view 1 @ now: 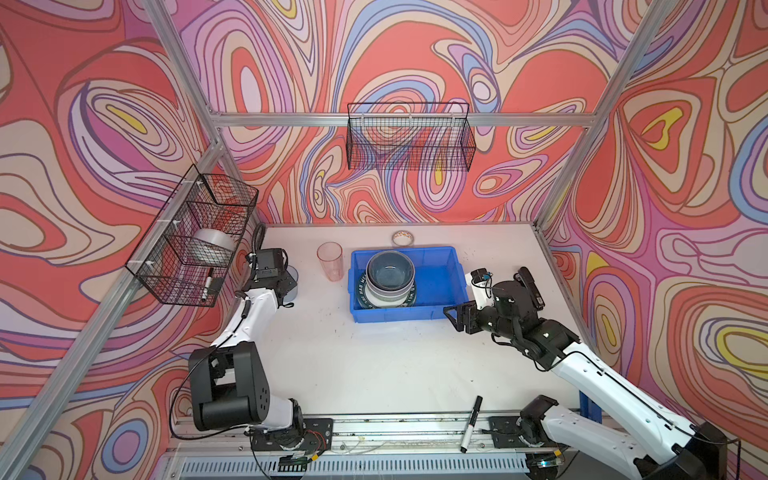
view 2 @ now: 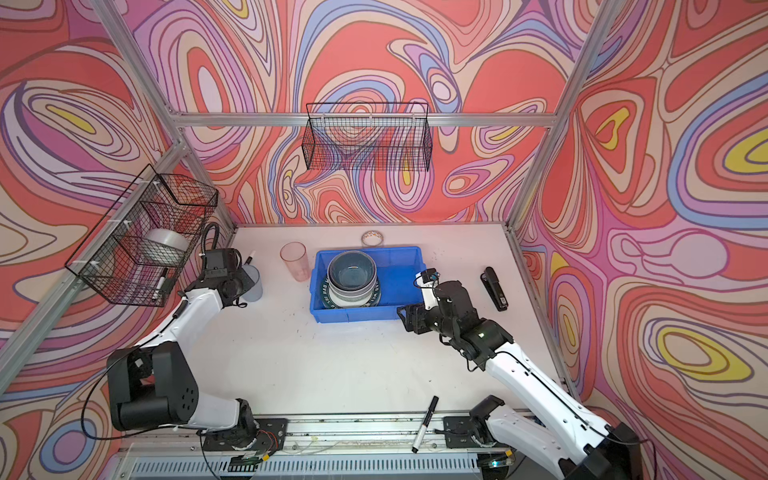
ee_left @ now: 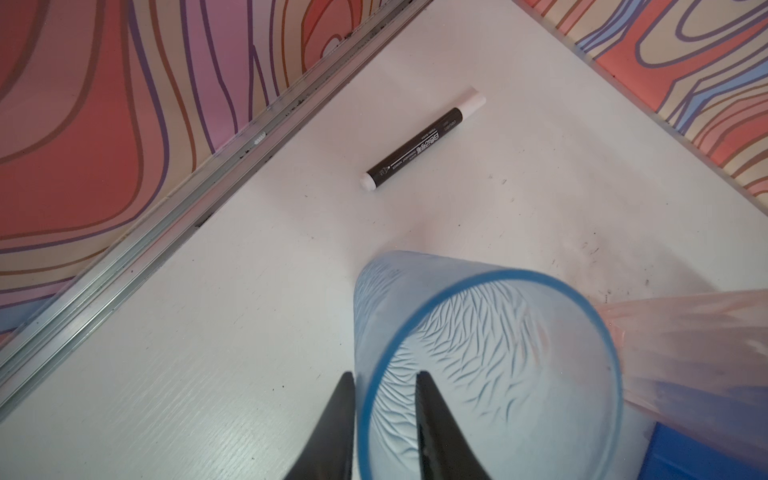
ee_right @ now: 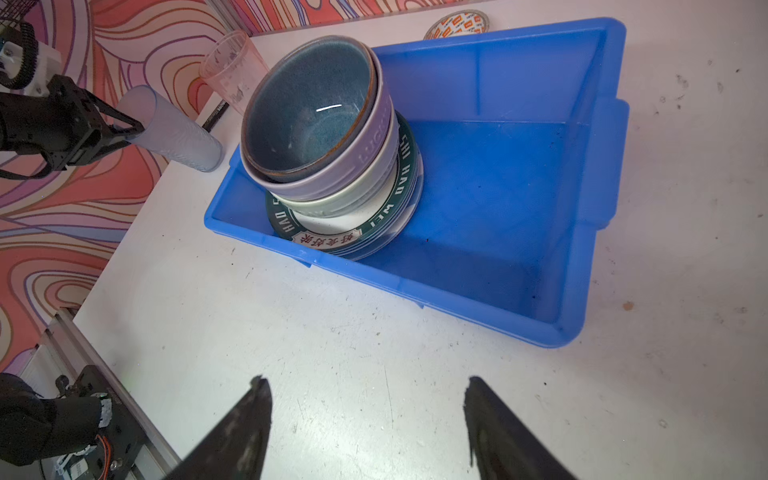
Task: Place the mixed dishes into the plastic bin
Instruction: 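Lower the left gripper around the frosted blue cup and grip it, then lift the blue cup with the left gripper toward the bin while the right gripper approaches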
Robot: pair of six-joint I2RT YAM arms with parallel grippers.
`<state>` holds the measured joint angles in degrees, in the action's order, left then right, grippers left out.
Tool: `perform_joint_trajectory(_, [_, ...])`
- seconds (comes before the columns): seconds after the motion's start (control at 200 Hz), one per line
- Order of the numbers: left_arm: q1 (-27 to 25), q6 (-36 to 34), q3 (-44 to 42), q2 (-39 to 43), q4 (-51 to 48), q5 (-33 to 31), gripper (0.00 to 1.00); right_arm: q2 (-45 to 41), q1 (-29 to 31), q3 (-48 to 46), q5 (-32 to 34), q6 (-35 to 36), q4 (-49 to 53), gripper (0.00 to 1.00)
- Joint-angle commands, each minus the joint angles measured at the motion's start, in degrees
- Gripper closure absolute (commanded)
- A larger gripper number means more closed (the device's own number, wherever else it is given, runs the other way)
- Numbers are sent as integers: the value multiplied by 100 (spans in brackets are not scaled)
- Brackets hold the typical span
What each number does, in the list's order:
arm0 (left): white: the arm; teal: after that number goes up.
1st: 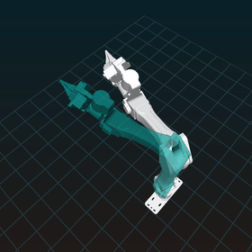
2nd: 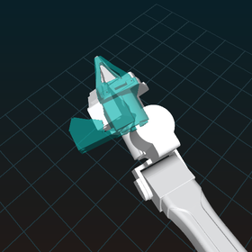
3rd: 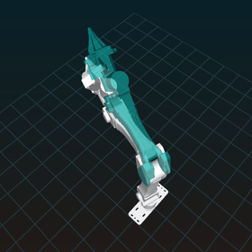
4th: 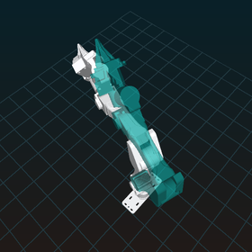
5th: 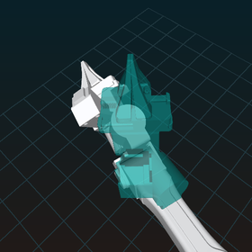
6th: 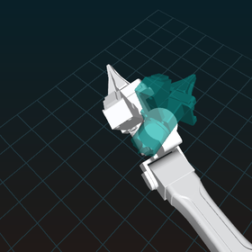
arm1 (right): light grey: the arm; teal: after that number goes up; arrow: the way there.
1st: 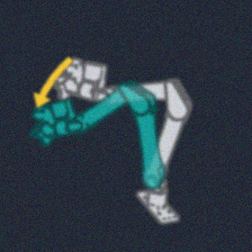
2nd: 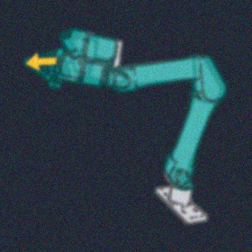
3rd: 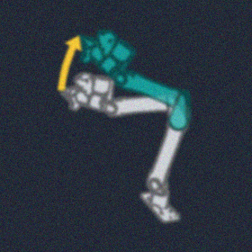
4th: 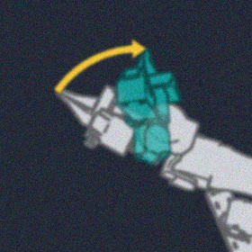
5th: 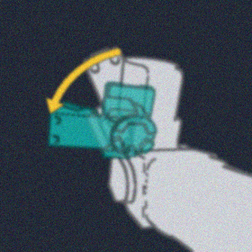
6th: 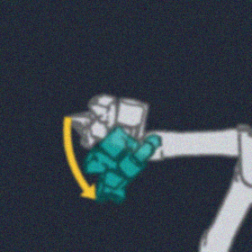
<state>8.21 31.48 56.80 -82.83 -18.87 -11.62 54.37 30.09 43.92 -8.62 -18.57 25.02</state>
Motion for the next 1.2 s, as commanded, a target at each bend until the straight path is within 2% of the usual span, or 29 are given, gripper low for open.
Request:
perform_joint_trajectory(0.0, [-21, -58, -11, -6, -132, 57, 82, -102, -12, -16, 33, -15, -7, 26])
perform_joint_trajectory(0.295, [-22, -112, 33, 12, -321, 267, 100, -93, -12, 13, 54, -18, 10, 26])
perform_joint_trajectory(0.606, [-35, -242, -72, 491, -660, 663, 100, -128, -12, -5, 19, -59, 29, 26])
perform_joint_trajectory(0.992, [-30, -686, 297, 1647, -1967, 1082, 100, 128, -12, 213, -555, -57, 59, 31])
perform_joint_trajectory(1.192, [-60, -1114, 920, 1899, -2612, 2237, 100, 100, -11, 579, -947, 76, 328, 34])
